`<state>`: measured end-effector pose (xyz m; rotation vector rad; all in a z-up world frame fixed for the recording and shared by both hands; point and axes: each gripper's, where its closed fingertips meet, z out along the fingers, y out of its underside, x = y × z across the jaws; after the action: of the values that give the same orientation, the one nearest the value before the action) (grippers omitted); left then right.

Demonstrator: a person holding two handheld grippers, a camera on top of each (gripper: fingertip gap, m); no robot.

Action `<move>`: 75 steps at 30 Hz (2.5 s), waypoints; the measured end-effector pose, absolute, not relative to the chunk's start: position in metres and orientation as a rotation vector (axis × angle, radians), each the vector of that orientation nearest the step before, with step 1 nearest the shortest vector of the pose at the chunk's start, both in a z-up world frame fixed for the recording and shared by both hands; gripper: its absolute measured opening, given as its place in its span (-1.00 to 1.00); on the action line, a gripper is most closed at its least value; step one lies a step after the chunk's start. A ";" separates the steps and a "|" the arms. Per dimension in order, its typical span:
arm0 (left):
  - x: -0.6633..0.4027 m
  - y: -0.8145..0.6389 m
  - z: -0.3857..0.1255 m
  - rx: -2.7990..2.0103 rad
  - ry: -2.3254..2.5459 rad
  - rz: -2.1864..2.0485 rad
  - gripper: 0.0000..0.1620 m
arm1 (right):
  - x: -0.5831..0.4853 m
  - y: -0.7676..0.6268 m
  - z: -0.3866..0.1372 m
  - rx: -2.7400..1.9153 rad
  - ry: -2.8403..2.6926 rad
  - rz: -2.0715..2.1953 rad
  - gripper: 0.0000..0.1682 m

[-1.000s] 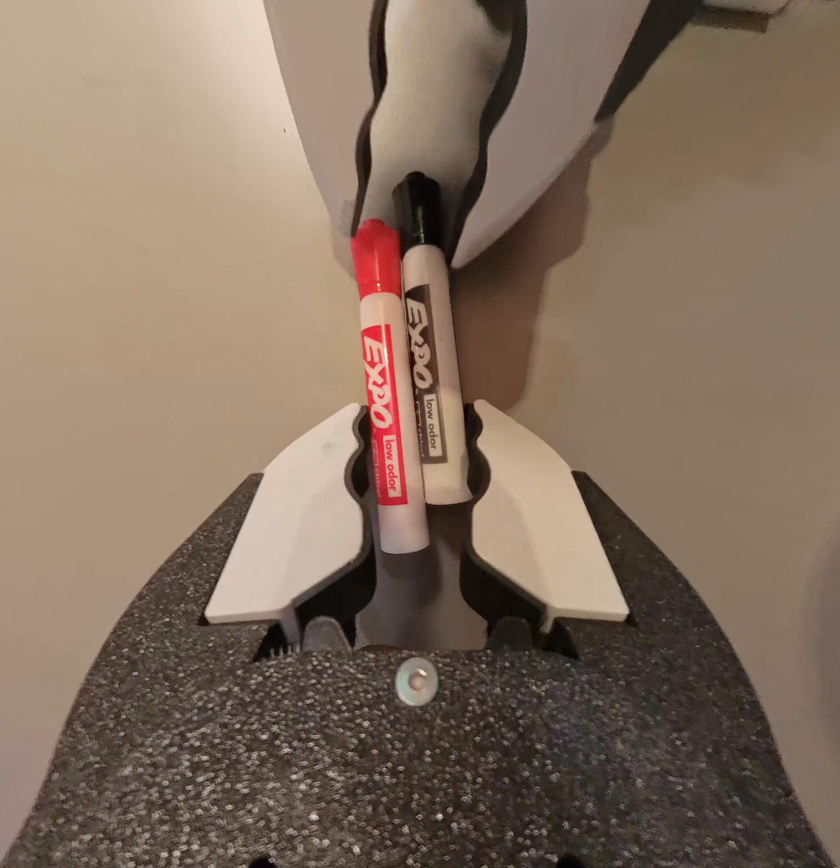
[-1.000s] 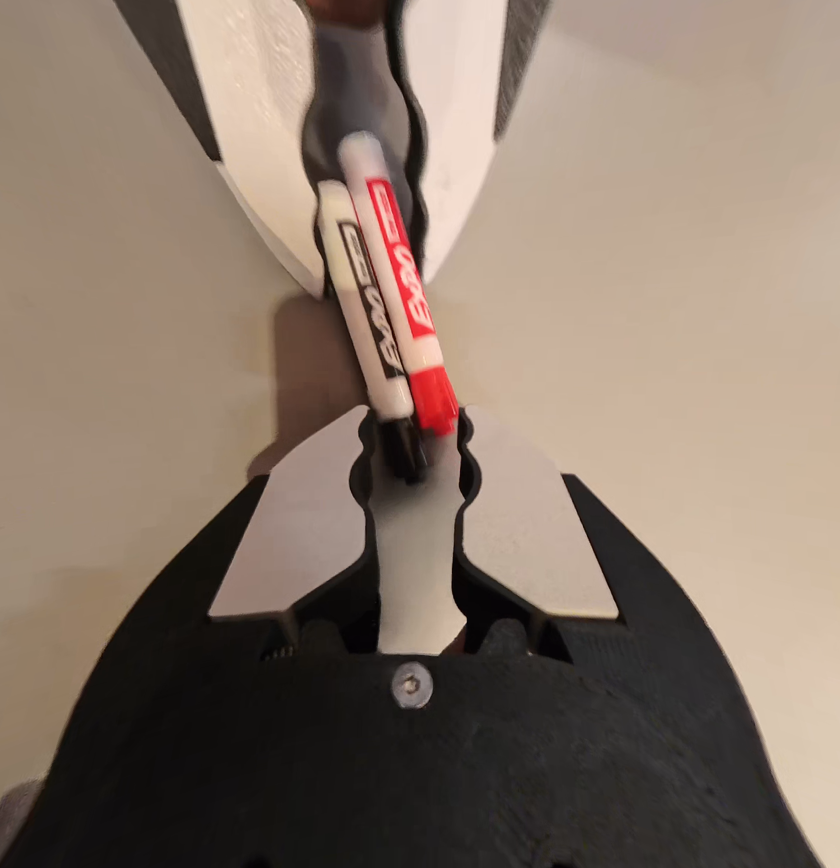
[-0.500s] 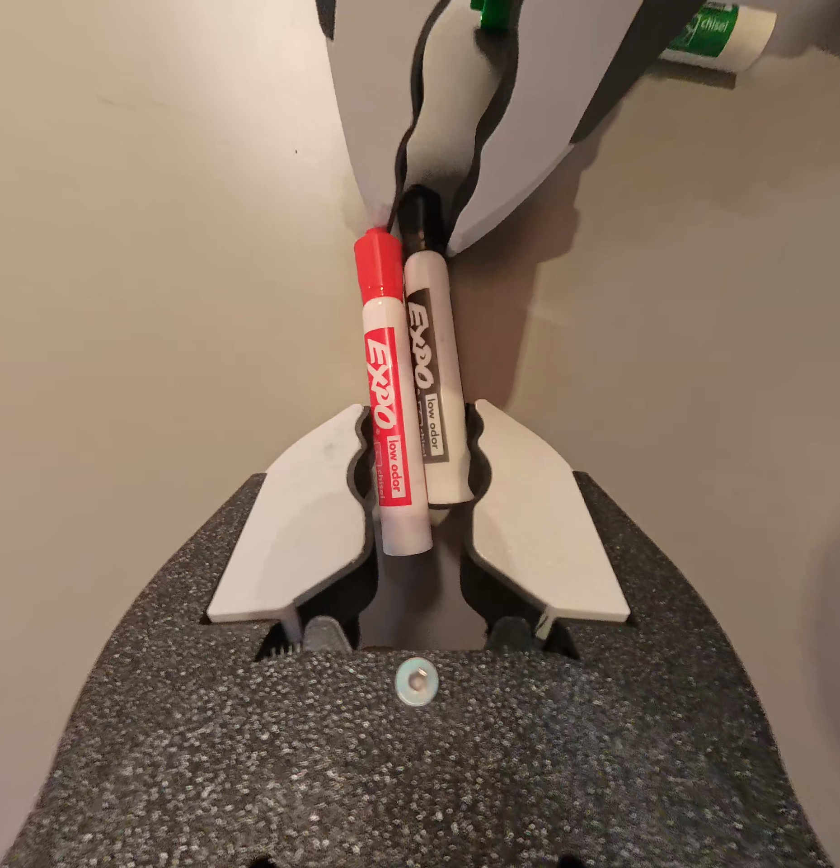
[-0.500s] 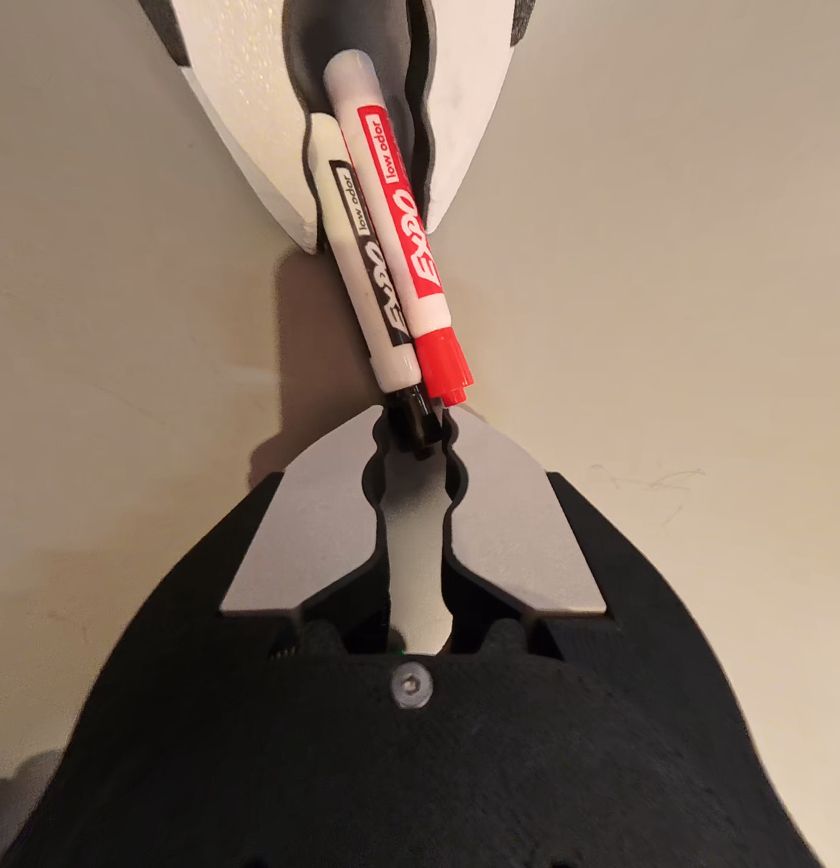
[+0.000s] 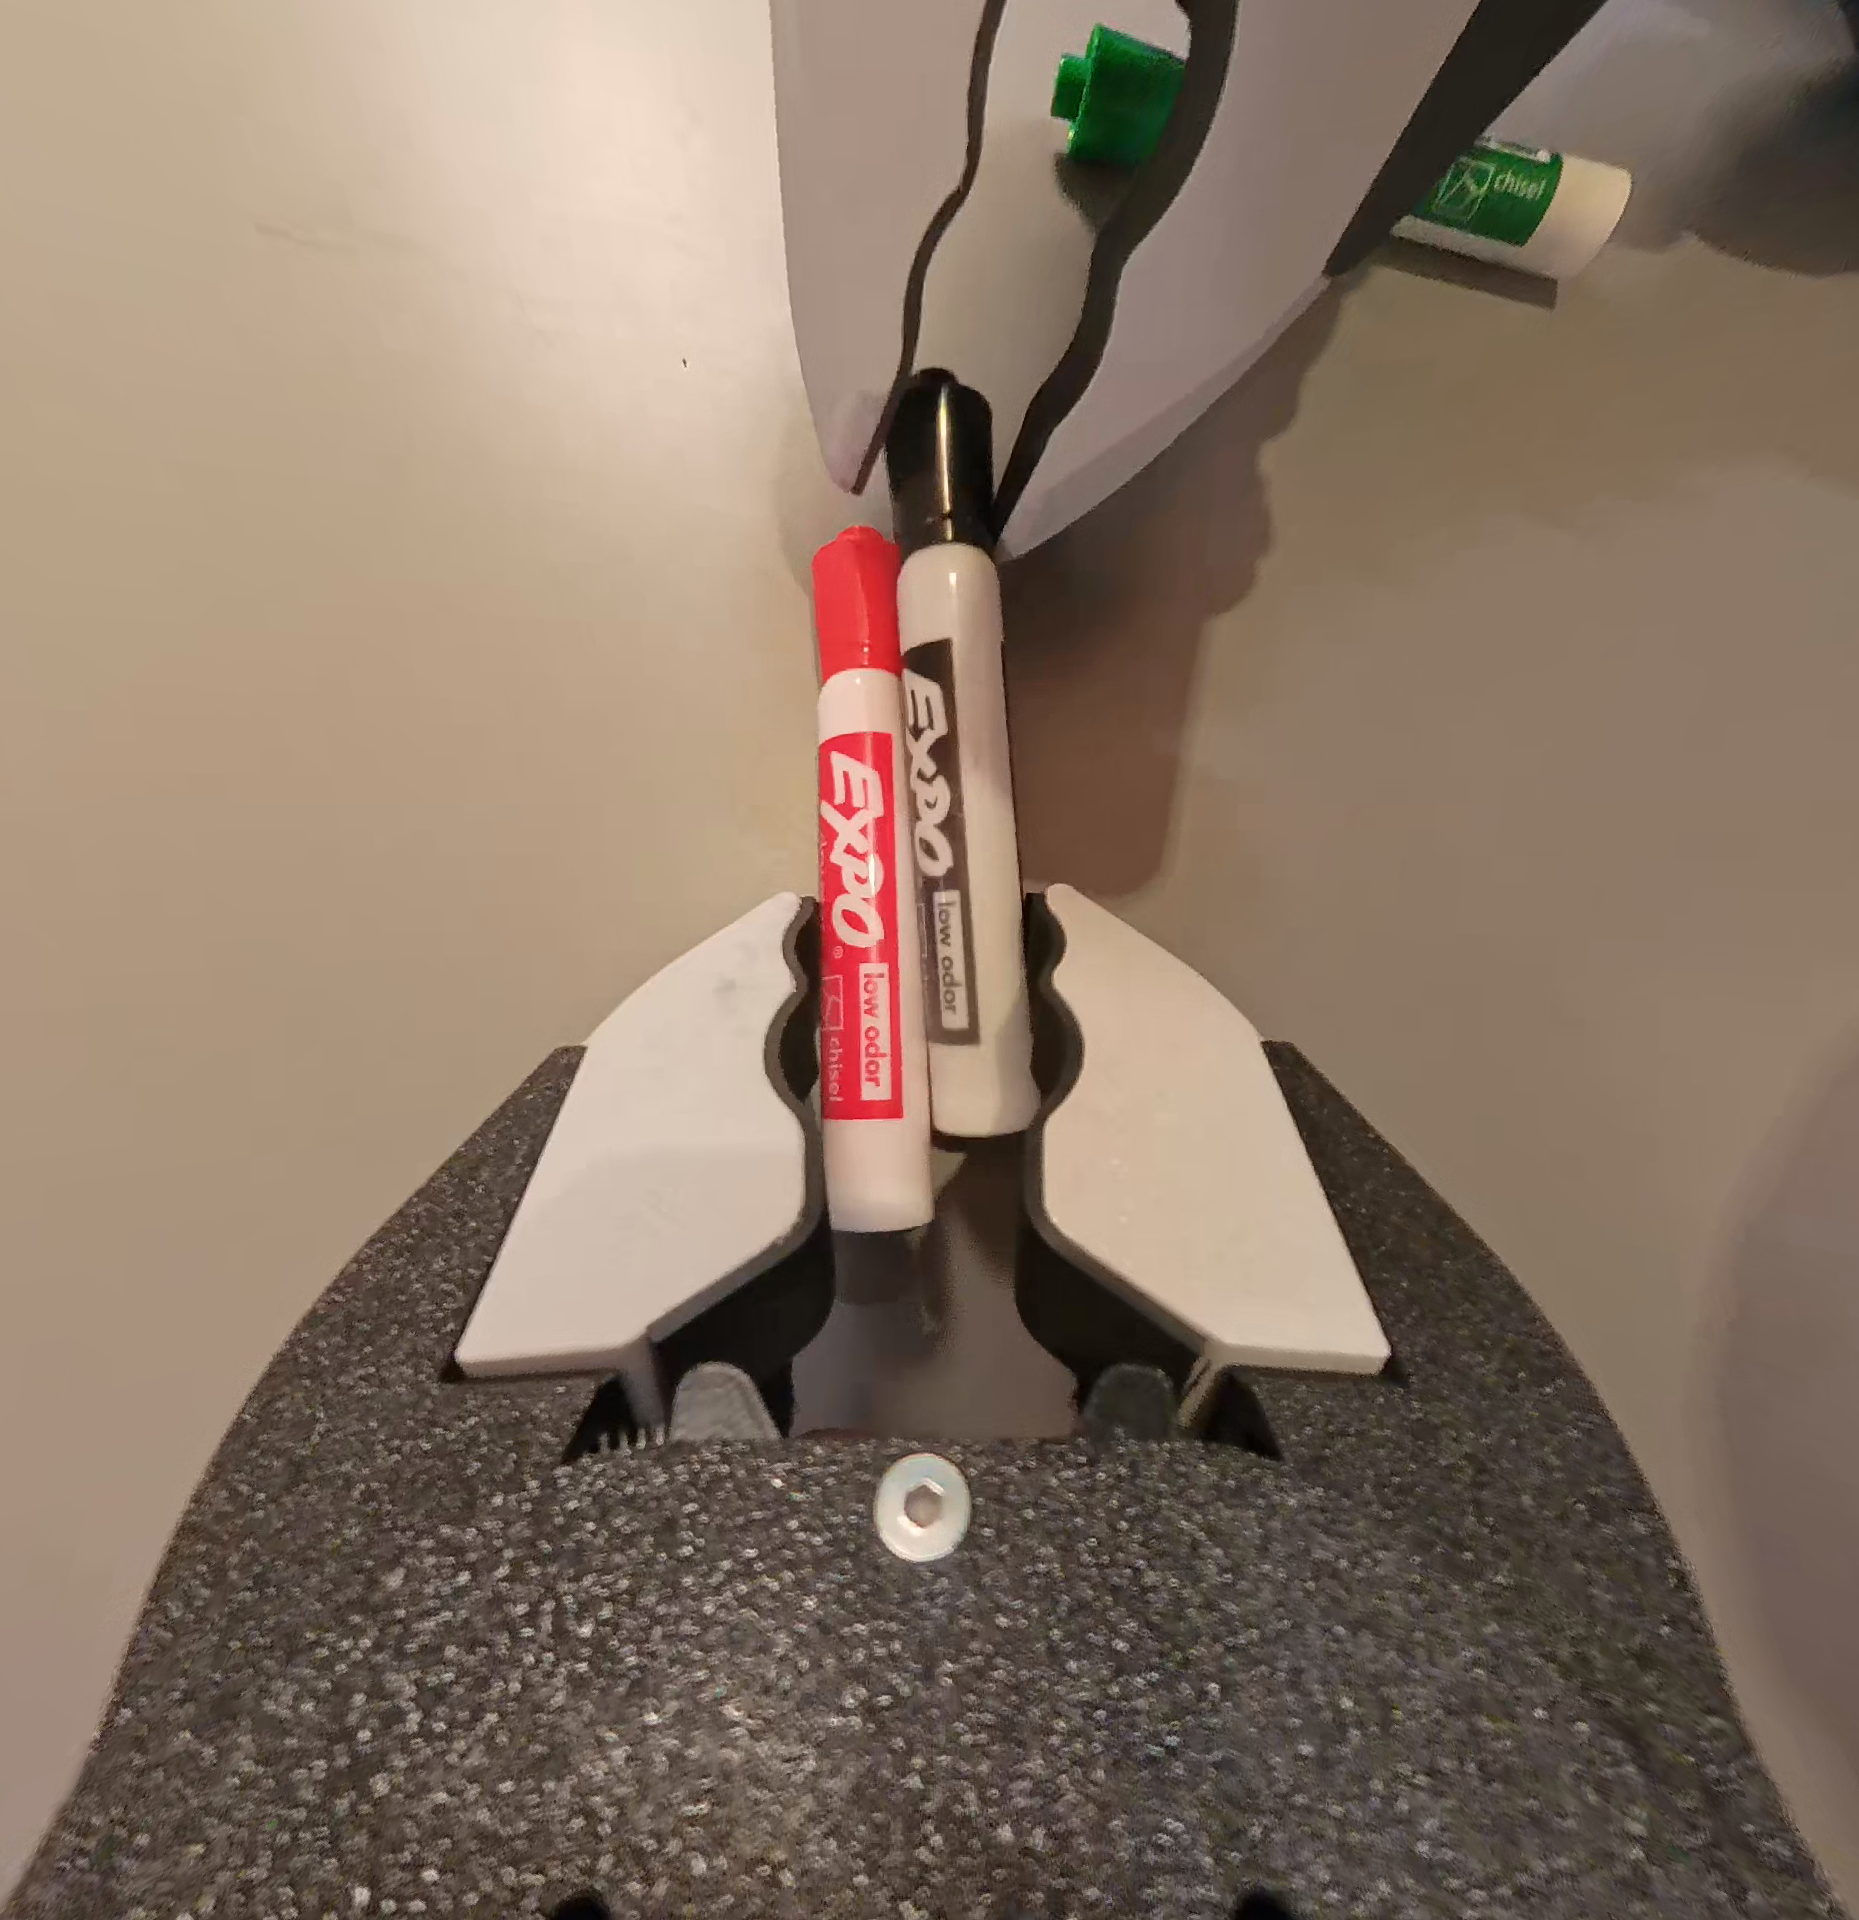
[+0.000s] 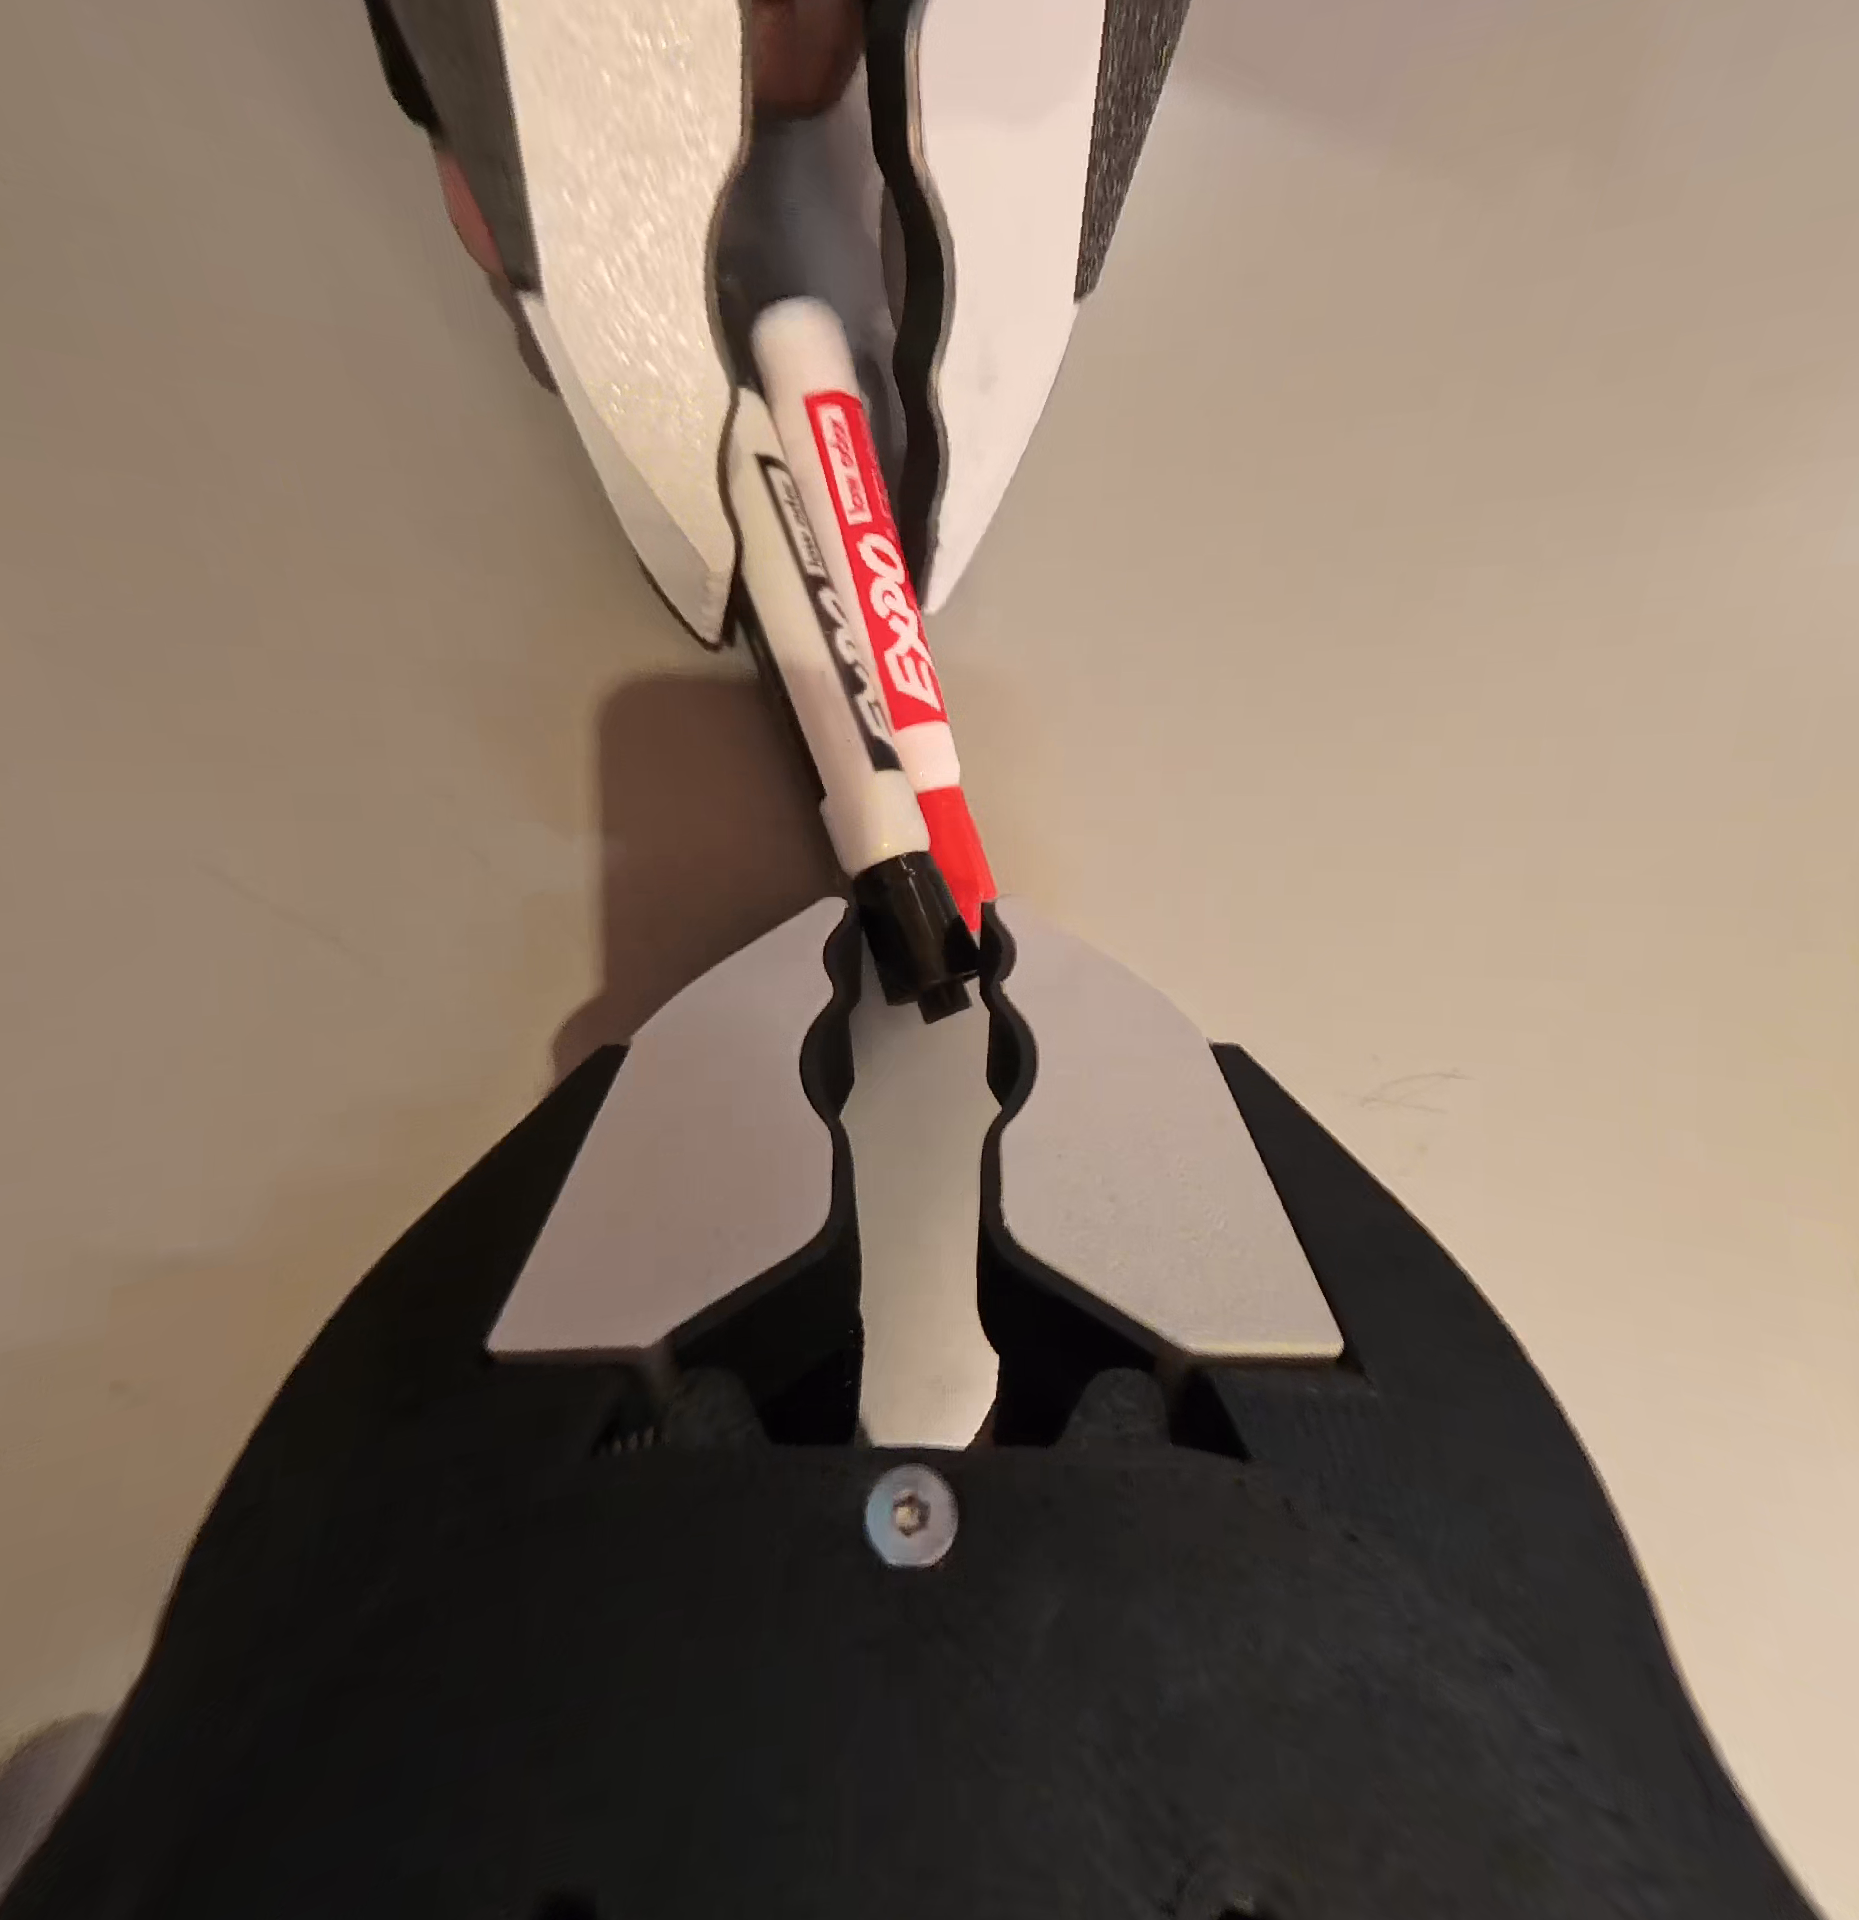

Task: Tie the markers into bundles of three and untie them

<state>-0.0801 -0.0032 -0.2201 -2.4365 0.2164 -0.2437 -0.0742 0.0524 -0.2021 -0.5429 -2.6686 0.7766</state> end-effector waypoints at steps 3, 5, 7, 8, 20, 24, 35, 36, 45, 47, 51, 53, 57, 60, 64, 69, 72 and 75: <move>-0.078 -0.004 -0.222 -2.469 0.255 -0.200 -0.55 | -0.077 0.046 -0.198 -0.570 -2.648 0.844 -0.79; -0.080 -0.004 -0.224 -2.501 0.301 -0.112 -0.59 | -0.077 0.042 -0.198 -0.572 -2.650 0.868 -0.79; -0.083 -0.003 -0.224 -2.514 0.314 -0.061 -0.77 | -0.077 0.041 -0.202 -0.568 -2.658 0.845 -0.78; -0.083 -0.003 -0.224 -2.517 0.309 -0.064 -0.77 | -0.076 0.040 -0.202 -0.561 -2.659 0.843 -0.78; -0.086 -0.002 -0.218 -2.406 0.217 -0.262 -0.78 | -0.077 0.050 -0.194 -0.681 -2.646 0.925 -0.53; -0.093 0.004 -0.196 -2.249 0.093 -0.373 -0.78 | -0.088 0.057 -0.183 -0.823 -2.554 1.042 -0.47; -0.073 0.024 -0.095 -1.603 -0.049 -0.845 -0.78 | -0.087 0.023 -0.100 -0.831 -2.218 1.977 -0.33; -0.071 0.027 -0.089 -1.563 -0.053 -0.893 -0.78 | -0.084 0.021 -0.091 -0.802 -2.180 2.064 -0.34; -0.047 0.051 -0.081 -1.484 0.034 -1.111 -0.77 | -0.079 0.031 -0.059 -0.759 -1.986 2.293 -0.50; -0.047 0.059 -0.083 -1.479 0.042 -1.113 -0.77 | -0.081 0.035 -0.060 -0.779 -1.969 2.281 -0.67; -0.054 0.073 -0.092 -1.488 0.022 -1.104 -0.77 | -0.096 0.048 -0.068 -0.901 -1.938 2.187 -0.77; -0.062 0.078 -0.097 -1.488 -0.015 -1.062 -0.77 | -0.101 0.053 -0.074 -0.954 -1.929 2.156 -0.78; -0.066 0.077 -0.105 -1.529 -0.052 -1.044 -0.73 | -0.104 0.051 -0.080 -0.970 -1.963 2.093 -0.79; -0.071 0.074 -0.111 -1.597 -0.065 -1.036 -0.66 | -0.107 0.051 -0.081 -0.968 -1.991 2.001 -0.79; -0.078 0.072 -0.123 -1.709 -0.023 -0.938 -0.67 | -0.110 0.051 -0.091 -0.983 -2.035 1.899 -0.79; -0.080 0.071 -0.138 -1.788 0.038 -0.857 -0.63 | -0.110 0.048 -0.106 -0.971 -2.103 1.793 -0.79; -0.079 0.065 -0.141 -1.818 0.107 -0.809 -0.59 | -0.109 0.046 -0.107 -0.963 -2.118 1.788 -0.79; -0.080 0.061 -0.147 -1.875 0.175 -0.710 -0.58 | -0.109 0.045 -0.113 -0.949 -2.150 1.752 -0.79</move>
<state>-0.0800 0.0609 -0.1469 -1.8749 0.1755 -0.7100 -0.1085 0.0451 -0.1129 -0.9488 -2.1500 1.7522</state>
